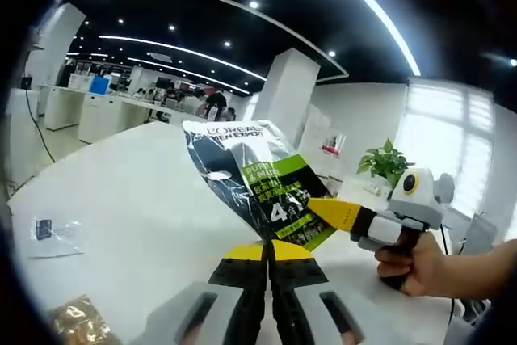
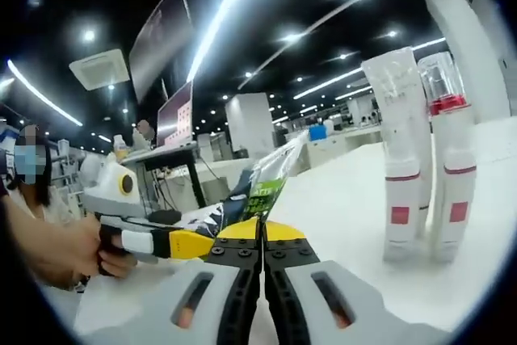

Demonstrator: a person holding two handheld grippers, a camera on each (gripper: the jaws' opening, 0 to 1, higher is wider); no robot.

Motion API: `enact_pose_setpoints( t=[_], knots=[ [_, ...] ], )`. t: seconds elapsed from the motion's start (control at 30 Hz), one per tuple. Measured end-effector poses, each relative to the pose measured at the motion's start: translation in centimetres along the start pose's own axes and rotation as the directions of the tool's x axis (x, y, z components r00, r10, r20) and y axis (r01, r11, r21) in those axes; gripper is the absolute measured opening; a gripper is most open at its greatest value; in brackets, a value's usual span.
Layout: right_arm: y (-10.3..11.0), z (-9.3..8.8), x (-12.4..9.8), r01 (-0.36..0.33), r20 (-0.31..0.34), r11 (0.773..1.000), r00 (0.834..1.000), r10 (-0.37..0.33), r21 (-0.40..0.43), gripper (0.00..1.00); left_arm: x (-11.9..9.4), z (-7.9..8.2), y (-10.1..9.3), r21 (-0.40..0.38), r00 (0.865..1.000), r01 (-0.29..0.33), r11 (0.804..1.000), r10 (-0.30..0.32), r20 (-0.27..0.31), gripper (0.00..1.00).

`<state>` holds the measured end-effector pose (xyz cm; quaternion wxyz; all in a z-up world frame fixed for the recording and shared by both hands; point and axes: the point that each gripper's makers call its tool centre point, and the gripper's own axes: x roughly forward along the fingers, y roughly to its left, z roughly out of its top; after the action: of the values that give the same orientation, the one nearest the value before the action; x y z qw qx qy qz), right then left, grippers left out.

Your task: Arrange the skincare products in the storage area until every visible bottle or jar stands upright without overlapping.

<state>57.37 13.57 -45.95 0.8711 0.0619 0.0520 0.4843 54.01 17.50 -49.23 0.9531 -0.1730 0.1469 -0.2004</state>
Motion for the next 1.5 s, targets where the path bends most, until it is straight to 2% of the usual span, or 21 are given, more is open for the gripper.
enact_pose_setpoints(
  t=[0.1, 0.17, 0.2, 0.27, 0.33, 0.43, 1.0, 1.1, 1.2, 1.5],
  knots=[
    [-1.0, -0.3, 0.0, 0.049, -0.019, 0.999, 0.999, -0.049, -0.006, 0.0, 0.4, 0.2, -0.1, 0.051, 1.0, -0.019, 0.999, 0.019, 0.002, 0.0],
    [-1.5, -0.9, 0.1, 0.078, -0.054, 0.997, 0.996, -0.077, 0.016, 0.0, 0.9, 0.1, 0.2, 0.054, 1.0, -0.028, 0.998, 0.028, -0.01, 0.0],
    [-1.9, -1.3, 0.1, 0.1, -0.077, 0.995, 0.992, -0.101, -0.016, 0.0, 1.1, 0.0, 0.3, 0.061, 0.999, -0.03, 0.998, 0.031, -0.018, 0.0],
    [-2.1, -1.7, 0.4, 0.125, -0.104, 0.991, 0.986, -0.129, -0.044, 0.0, 1.7, -0.3, 0.9, 0.125, 0.997, -0.044, 0.991, 0.051, -0.051, 0.0],
    [-2.3, -2.2, 0.4, 0.143, -0.128, 0.989, 0.981, -0.146, -0.035, 0.0, 2.0, -0.6, 1.1, 0.168, 0.995, -0.042, 0.985, 0.056, -0.078, 0.0],
    [-2.8, -2.7, 0.5, 0.166, -0.156, 0.984, 0.973, -0.173, -0.057, 0.0, 2.2, -0.7, 1.3, 0.157, 0.995, -0.038, 0.987, 0.052, -0.085, 0.0],
    [-3.5, -3.3, 0.7, 0.188, -0.193, 0.979, 0.96, -0.2, -0.082, 0.0, 2.4, -0.7, 1.8, 0.095, 0.995, -0.043, 0.995, 0.051, -0.09, 0.0],
    [-3.7, -3.4, 0.7, 0.195, -0.197, 0.979, 0.959, -0.204, -0.065, 0.0, 2.6, -0.6, 1.8, 0.098, 0.995, -0.044, 0.994, 0.053, -0.089, 0.0],
    [-4.1, -3.2, 0.9, 0.211, -0.187, 0.976, 0.958, -0.216, -0.047, 0.0, 3.2, -0.4, 2.1, 0.092, 0.995, -0.035, 0.995, 0.044, -0.093, 0.0],
    [-5.3, -3.1, 1.4, 0.26, -0.182, 0.962, 0.945, -0.271, -0.082, 0.0, 5.0, 0.0, 2.6, 0.107, 0.993, -0.046, 0.993, 0.058, -0.106, 0.0]
  ],
)
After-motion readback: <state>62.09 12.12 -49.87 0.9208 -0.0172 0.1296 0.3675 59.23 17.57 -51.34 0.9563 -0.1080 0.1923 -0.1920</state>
